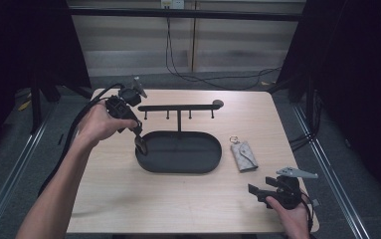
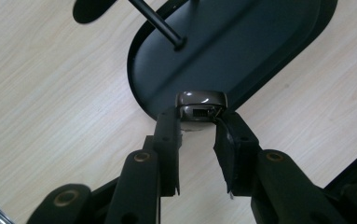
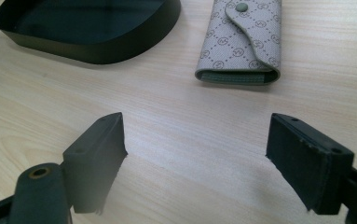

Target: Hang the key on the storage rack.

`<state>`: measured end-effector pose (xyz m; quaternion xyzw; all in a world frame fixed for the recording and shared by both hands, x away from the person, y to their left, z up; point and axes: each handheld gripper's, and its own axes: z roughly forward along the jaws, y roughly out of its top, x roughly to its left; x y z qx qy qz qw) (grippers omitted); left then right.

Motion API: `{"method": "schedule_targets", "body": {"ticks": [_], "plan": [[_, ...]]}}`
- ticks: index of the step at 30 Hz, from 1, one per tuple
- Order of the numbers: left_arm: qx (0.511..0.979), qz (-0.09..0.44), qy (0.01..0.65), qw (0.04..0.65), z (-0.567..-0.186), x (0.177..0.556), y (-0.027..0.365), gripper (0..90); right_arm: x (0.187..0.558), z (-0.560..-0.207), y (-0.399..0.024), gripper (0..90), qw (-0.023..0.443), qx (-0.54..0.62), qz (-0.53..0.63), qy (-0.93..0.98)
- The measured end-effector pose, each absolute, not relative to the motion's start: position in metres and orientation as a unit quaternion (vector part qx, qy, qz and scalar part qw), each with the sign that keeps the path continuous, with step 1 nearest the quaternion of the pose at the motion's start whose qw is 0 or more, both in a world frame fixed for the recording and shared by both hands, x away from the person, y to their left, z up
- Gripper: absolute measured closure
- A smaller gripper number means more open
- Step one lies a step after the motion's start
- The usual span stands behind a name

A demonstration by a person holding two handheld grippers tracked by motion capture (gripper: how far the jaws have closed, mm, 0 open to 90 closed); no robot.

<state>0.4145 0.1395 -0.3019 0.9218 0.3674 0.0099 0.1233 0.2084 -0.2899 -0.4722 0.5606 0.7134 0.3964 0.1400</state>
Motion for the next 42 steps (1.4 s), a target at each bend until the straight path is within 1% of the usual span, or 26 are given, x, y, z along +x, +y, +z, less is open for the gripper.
{"method": "schedule_targets", "body": {"ticks": [11,20,31,36,39,42], "plan": [[0.919,0.0,0.381,0.102,-0.302,0.433,0.129,70.8,0.208,-0.472,-0.29,19.3,0.138,0.558,0.399,0.714],[0.913,-0.006,0.398,0.086,-0.312,0.446,0.118,70.8,0.208,-0.472,-0.29,19.3,0.139,0.557,0.4,0.715],[0.909,0.018,0.407,0.081,-0.314,0.45,0.109,70.6,0.208,-0.472,-0.29,19.2,0.137,0.556,0.399,0.716],[0.908,0.018,0.409,0.084,-0.315,0.45,0.111,70.3,0.208,-0.472,-0.29,19.0,0.135,0.556,0.399,0.717],[0.909,0.016,0.408,0.087,-0.317,0.449,0.11,67.4,0.208,-0.472,-0.289,19.0,0.135,0.555,0.398,0.717],[0.907,0.011,0.412,0.09,-0.319,0.449,0.113,54.8,0.209,-0.472,-0.289,19.0,0.135,0.554,0.399,0.719]]}}
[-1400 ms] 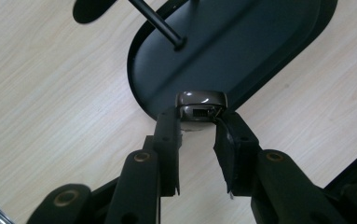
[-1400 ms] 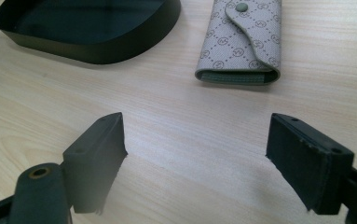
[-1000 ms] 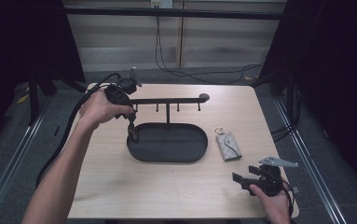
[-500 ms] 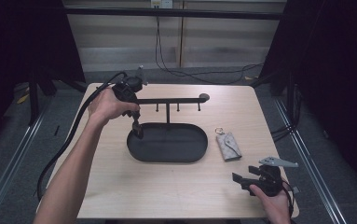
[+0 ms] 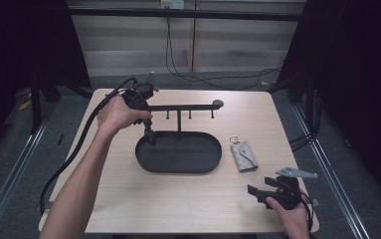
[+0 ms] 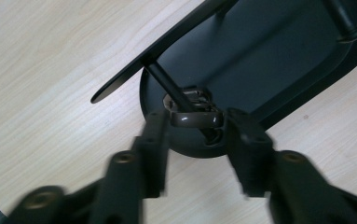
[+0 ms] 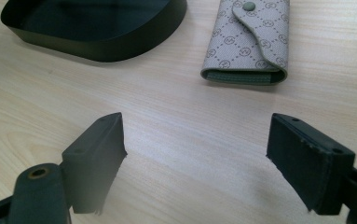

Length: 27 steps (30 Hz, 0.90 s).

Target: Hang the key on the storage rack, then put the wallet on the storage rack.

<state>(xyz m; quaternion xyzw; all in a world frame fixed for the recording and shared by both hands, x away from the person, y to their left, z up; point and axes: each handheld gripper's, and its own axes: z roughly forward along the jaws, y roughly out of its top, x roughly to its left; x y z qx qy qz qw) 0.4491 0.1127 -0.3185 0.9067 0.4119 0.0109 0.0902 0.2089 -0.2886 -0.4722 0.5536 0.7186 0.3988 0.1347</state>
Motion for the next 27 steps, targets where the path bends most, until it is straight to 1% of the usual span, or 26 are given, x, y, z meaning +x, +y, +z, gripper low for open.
{"method": "schedule_targets", "body": {"ticks": [1,3,5,11,16,18,19,22,25,27], "plan": [[0.906,0.013,0.411,0.096,-0.319,0.449,0.114,50.6,0.209,-0.472,-0.288,19.0,0.134,0.554,0.399,0.719],[0.911,0.018,0.397,0.107,-0.319,0.447,0.119,46.7,0.209,-0.472,-0.289,19.0,0.133,0.554,0.399,0.718],[0.907,0.028,0.401,0.124,-0.318,0.445,0.125,41.0,0.21,-0.472,-0.289,19.0,0.132,0.556,0.398,0.718],[0.902,0.015,0.396,0.173,-0.318,0.436,0.142,27.8,0.21,-0.473,-0.288,19.0,0.133,0.555,0.395,0.72],[0.893,0.028,0.39,0.224,-0.312,0.425,0.157,25.7,0.21,-0.473,-0.288,19.0,0.135,0.557,0.392,0.72],[0.892,0.023,0.381,0.242,-0.313,0.42,0.162,21.6,0.209,-0.473,-0.288,19.0,0.136,0.556,0.394,0.719],[0.891,0.021,0.38,0.247,-0.313,0.418,0.164,22.3,0.209,-0.473,-0.288,19.0,0.136,0.556,0.394,0.719],[0.891,0.02,0.372,0.259,-0.317,0.412,0.168,19.1,0.209,-0.473,-0.288,19.0,0.136,0.557,0.394,0.718],[0.89,0.017,0.366,0.27,-0.321,0.407,0.173,20.1,0.209,-0.473,-0.288,19.0,0.135,0.557,0.392,0.72],[0.888,0.029,0.371,0.269,-0.324,0.403,0.175,20.4,0.209,-0.473,-0.288,19.0,0.135,0.557,0.393,0.719]]}}
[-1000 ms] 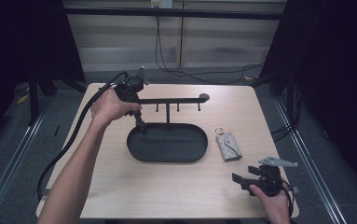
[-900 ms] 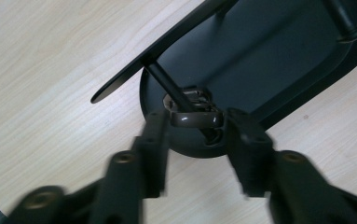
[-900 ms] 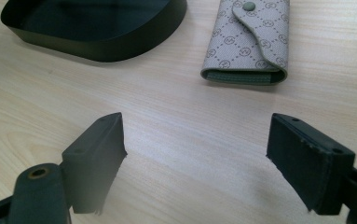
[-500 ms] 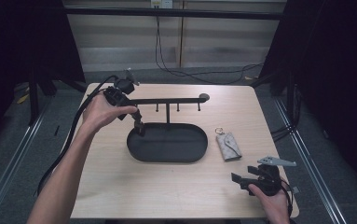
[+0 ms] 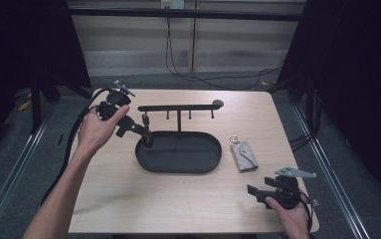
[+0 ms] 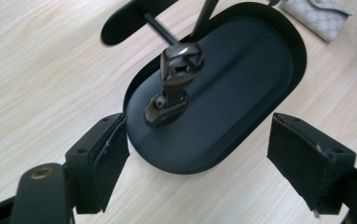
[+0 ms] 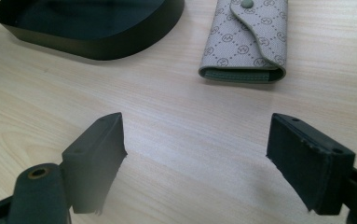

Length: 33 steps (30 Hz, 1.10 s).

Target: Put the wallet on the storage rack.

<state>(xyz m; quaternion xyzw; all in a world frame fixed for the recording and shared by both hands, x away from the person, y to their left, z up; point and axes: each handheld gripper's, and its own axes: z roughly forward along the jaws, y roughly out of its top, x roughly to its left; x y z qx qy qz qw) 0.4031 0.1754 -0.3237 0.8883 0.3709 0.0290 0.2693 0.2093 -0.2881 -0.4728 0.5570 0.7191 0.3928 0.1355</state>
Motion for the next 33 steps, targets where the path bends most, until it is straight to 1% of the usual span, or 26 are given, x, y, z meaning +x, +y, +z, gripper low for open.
{"method": "schedule_targets", "body": {"ticks": [6,8,12,16,20,21,23,27,31,33], "plan": [[0.882,0.049,0.368,0.29,-0.328,0.388,0.186,20.3,0.209,-0.473,-0.288,19.0,0.136,0.558,0.393,0.718],[0.878,0.072,0.369,0.296,-0.33,0.382,0.191,20.3,0.21,-0.473,-0.288,19.0,0.136,0.559,0.393,0.717],[0.875,0.07,0.366,0.309,-0.336,0.372,0.199,20.4,0.212,-0.474,-0.287,19.0,0.136,0.559,0.39,0.719],[0.862,0.066,0.374,0.335,-0.345,0.363,0.208,20.3,0.212,-0.473,-0.287,19.0,0.136,0.559,0.391,0.719],[0.852,0.077,0.384,0.348,-0.353,0.355,0.216,20.8,0.21,-0.473,-0.288,19.0,0.138,0.56,0.392,0.717],[0.849,0.077,0.389,0.348,-0.354,0.353,0.218,21.2,0.21,-0.473,-0.289,19.0,0.138,0.56,0.393,0.716],[0.845,0.097,0.399,0.342,-0.36,0.346,0.218,22.7,0.21,-0.473,-0.288,19.0,0.139,0.56,0.392,0.716],[0.842,0.091,0.392,0.36,-0.367,0.336,0.223,24.4,0.211,-0.473,-0.288,19.0,0.139,0.56,0.391,0.717],[0.84,0.108,0.38,0.372,-0.373,0.324,0.225,25.3,0.211,-0.473,-0.288,19.0,0.139,0.562,0.392,0.715],[0.835,0.119,0.381,0.378,-0.378,0.318,0.226,27.2,0.211,-0.473,-0.288,19.0,0.139,0.562,0.392,0.715]]}}
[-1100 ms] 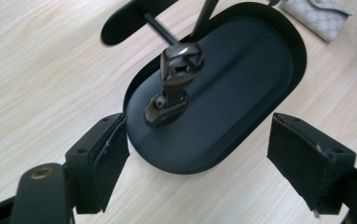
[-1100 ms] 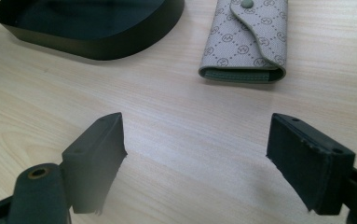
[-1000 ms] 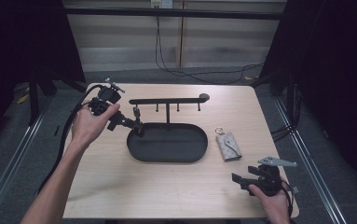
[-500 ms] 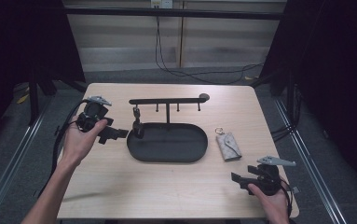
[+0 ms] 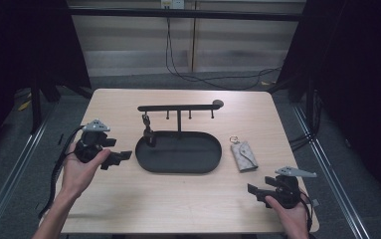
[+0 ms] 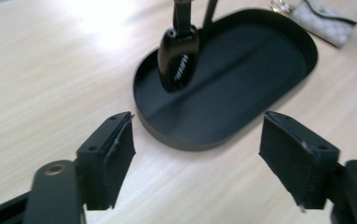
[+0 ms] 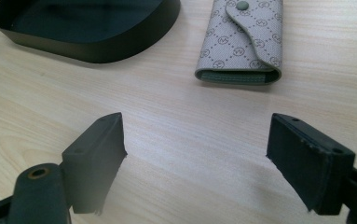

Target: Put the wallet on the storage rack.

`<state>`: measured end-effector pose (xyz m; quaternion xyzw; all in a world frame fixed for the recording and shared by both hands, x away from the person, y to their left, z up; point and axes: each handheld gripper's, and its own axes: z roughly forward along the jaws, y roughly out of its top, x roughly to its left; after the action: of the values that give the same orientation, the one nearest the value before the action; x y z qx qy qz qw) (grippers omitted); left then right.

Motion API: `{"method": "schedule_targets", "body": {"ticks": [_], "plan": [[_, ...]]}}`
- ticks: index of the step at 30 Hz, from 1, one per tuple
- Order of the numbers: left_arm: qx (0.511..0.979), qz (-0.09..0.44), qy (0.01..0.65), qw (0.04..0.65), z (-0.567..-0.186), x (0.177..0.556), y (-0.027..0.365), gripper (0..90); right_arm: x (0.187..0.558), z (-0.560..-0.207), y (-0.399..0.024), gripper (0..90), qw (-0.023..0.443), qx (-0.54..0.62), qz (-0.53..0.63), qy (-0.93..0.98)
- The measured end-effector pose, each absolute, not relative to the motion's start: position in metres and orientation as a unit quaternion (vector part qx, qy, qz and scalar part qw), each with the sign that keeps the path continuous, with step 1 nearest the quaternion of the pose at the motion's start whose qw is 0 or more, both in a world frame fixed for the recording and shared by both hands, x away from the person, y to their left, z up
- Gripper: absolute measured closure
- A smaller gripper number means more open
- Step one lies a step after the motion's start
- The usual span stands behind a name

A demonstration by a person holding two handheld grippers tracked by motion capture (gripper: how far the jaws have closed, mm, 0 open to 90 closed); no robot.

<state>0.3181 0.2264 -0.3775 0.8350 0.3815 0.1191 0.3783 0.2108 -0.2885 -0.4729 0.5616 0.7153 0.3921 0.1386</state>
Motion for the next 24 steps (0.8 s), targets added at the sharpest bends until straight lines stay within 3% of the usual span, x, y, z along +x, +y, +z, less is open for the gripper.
{"method": "schedule_targets", "body": {"ticks": [15,18,24], "plan": [[0.831,0.105,0.386,0.386,-0.413,0.284,0.239,27.8,0.211,-0.473,-0.291,18.8,0.137,0.564,0.399,0.71],[0.822,0.081,0.394,0.402,-0.418,0.278,0.242,27.7,0.211,-0.473,-0.291,18.9,0.135,0.564,0.403,0.708],[0.815,0.063,0.4,0.414,-0.433,0.269,0.244,22.5,0.211,-0.472,-0.291,19.2,0.13,0.559,0.404,0.712]]}}
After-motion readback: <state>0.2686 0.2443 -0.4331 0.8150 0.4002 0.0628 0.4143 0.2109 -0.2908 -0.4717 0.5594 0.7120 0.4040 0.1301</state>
